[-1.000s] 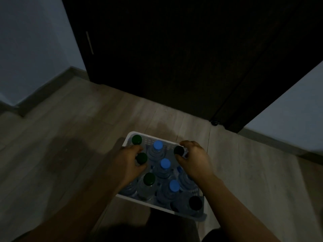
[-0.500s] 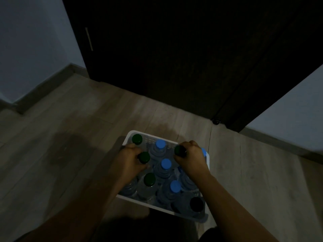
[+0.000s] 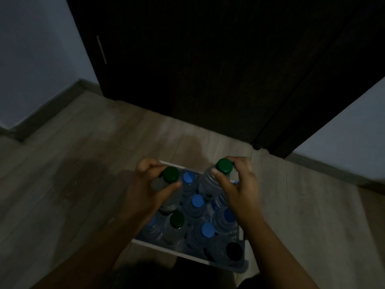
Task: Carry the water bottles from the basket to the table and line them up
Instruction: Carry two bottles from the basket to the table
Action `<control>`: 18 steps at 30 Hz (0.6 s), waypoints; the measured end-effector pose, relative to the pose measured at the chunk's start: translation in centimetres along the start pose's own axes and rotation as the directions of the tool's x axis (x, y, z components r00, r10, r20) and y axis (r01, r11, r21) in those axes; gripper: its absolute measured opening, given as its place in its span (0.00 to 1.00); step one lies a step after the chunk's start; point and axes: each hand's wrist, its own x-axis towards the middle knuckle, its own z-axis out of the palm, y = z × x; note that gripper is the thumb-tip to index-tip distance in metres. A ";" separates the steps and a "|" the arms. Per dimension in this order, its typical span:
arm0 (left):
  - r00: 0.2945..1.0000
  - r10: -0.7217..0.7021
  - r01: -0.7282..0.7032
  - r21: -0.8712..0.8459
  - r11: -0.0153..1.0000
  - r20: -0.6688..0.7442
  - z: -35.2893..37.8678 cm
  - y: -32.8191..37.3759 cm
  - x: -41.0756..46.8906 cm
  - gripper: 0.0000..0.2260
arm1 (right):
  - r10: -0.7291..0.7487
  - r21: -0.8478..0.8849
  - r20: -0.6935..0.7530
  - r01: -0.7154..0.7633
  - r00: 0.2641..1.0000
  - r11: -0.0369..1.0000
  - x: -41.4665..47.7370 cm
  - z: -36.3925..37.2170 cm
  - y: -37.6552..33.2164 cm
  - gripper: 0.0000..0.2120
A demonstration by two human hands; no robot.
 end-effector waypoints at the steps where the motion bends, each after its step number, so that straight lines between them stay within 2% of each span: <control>1: 1.000 -0.009 0.008 -0.075 0.997 -0.008 -0.2 0.4 0.1 0.15 | -0.009 0.044 -0.017 0.010 1.000 0.999 0.0 0.0 -0.5 0.16; 4: 0.999 -0.048 0.043 -0.271 0.962 -0.013 -0.9 1.2 0.5 0.17 | 0.000 0.236 -0.033 0.008 0.999 0.972 0.1 0.1 -2.0 0.15; 8: 0.998 0.017 -0.034 -0.272 0.962 -0.064 -1.6 2.5 0.8 0.21 | -0.025 0.265 -0.113 0.054 0.993 0.963 0.7 -0.1 -3.2 0.16; 12: 0.991 0.074 -0.115 -0.405 0.907 -0.115 -2.6 6.1 1.2 0.18 | 0.000 0.259 -0.163 0.043 0.987 0.965 1.5 -1.6 -5.6 0.18; 14: 0.997 -0.011 -0.025 -0.428 0.903 -0.082 -3.6 8.3 1.2 0.17 | 0.007 0.233 -0.166 0.032 0.986 0.972 2.3 -2.9 -7.9 0.24; 16: 0.975 -0.219 0.171 -0.503 0.847 -0.037 -5.0 10.6 0.9 0.18 | -0.005 0.200 -0.175 0.040 0.985 0.979 3.1 -4.5 -10.5 0.29; 18: 0.965 -0.260 0.213 -0.484 0.848 -0.031 -6.7 13.0 0.8 0.18 | -0.003 0.181 -0.189 0.038 0.982 0.983 3.8 -6.3 -13.4 0.28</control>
